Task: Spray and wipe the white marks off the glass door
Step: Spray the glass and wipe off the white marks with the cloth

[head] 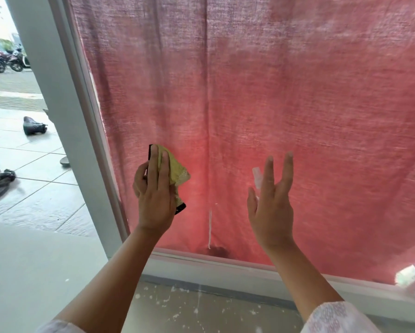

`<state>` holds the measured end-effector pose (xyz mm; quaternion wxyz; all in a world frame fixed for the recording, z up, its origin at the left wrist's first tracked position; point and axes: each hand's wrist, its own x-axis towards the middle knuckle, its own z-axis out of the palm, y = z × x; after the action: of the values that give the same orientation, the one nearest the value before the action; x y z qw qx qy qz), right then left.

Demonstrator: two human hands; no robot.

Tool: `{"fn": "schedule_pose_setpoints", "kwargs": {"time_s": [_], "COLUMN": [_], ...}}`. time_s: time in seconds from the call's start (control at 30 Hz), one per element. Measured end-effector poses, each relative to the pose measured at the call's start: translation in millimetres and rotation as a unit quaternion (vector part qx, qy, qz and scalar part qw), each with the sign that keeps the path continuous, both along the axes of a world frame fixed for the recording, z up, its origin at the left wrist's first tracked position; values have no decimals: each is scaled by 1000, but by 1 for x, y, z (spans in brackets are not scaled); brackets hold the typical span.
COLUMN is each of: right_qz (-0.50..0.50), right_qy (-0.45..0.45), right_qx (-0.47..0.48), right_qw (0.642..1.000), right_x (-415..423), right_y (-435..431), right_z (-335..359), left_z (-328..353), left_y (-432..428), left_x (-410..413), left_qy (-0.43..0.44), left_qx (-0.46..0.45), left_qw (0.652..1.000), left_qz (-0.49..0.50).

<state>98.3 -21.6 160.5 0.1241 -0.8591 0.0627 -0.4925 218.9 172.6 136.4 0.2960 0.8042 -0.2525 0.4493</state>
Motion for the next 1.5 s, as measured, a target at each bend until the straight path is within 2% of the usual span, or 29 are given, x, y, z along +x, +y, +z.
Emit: {"fn": "schedule_pose_setpoints", "kwargs": {"time_s": [0.13,0.2,0.23,0.3,0.37,0.5,0.63,0.87,1.03,1.1,1.2,1.27,1.37,1.5], "right_qz": [12,21,24,24,23,23,23,34,37,38,36,36,39,44], "right_qy": [-5,-10,-14,-19,-21,-24,-23,-25,-32,-35,-34,-35,-36,-31], "right_qx": [6,7,6,5,4,-3,1,1,-3,-5,-9,-10,-9,-17], "right_qw": [1000,1000,1000,1000,1000,999,999,999,999,999,999,999,999,998], "right_x": [0,2,3,5,7,8,9,9,12,13,14,14,14,11], "right_y": [1,1,1,1,0,-1,0,1,-1,-1,-3,-4,-5,-6], "right_z": [-4,-4,-4,-4,-4,-6,-7,-8,-8,-9,-10,-11,-10,-10], "left_z": [53,89,103,112,93,16,21,87,83,63,14,-12,-15,3], "left_y": [4,0,-2,-4,-2,0,4,2,13,16,26,34,26,-8], "left_x": [-2,1,4,6,3,14,15,27,39,41,40,37,34,21], "left_qy": [-6,-20,-29,-28,6,-17,-23,-55,-101,-82,4,51,61,62], "left_qx": [-57,-156,-239,-315,-295,-148,-92,-131,-122,-140,-174,-166,-179,-270], "left_qw": [998,987,970,946,954,989,995,990,987,985,983,983,980,958], "left_qz": [19,29,28,74,48,3,-16,20,39,50,60,56,64,70]}}
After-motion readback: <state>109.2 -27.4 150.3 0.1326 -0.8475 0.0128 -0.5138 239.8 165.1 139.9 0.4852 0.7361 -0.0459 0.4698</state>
